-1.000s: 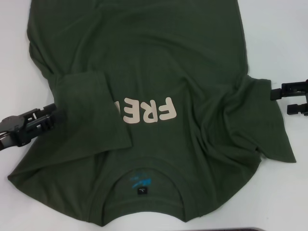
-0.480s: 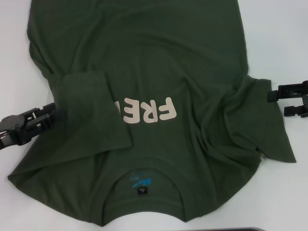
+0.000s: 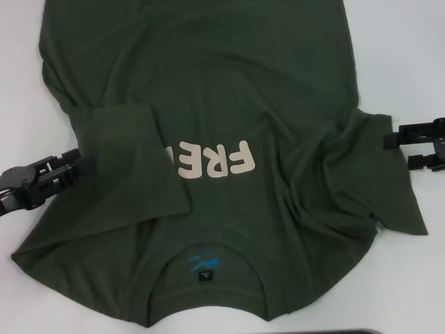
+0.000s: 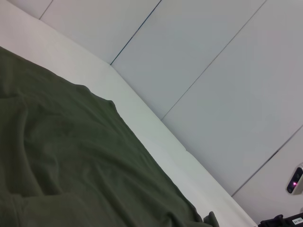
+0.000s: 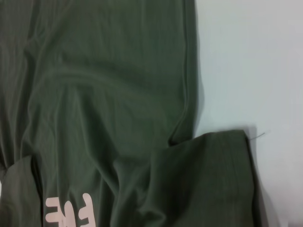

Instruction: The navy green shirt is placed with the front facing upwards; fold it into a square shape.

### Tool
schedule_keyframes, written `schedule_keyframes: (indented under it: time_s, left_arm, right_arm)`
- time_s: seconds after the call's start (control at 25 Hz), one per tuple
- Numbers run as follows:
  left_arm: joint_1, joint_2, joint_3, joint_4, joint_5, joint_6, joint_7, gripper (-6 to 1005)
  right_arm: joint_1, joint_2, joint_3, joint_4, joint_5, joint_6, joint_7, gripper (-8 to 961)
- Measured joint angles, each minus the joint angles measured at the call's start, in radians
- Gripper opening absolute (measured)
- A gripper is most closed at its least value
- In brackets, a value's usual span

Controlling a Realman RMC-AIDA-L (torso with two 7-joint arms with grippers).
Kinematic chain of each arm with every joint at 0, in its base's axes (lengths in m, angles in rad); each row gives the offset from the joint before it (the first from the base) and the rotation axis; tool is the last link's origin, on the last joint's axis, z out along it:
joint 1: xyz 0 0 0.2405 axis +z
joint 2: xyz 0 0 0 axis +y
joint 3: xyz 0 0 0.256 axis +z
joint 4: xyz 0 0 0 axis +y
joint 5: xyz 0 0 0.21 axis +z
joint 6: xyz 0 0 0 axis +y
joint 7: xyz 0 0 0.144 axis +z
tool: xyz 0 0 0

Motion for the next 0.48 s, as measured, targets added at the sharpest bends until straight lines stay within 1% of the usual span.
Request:
schedule_keyframes:
  time_s: [0.48]
  left_arm:
    - [-0.004, 0.000, 0.000, 0.000, -0.001, 0.000, -0.005, 553]
  right_arm:
    - [0.003, 0.005, -0.003, 0.000, 0.000, 0.002, 0.000, 796]
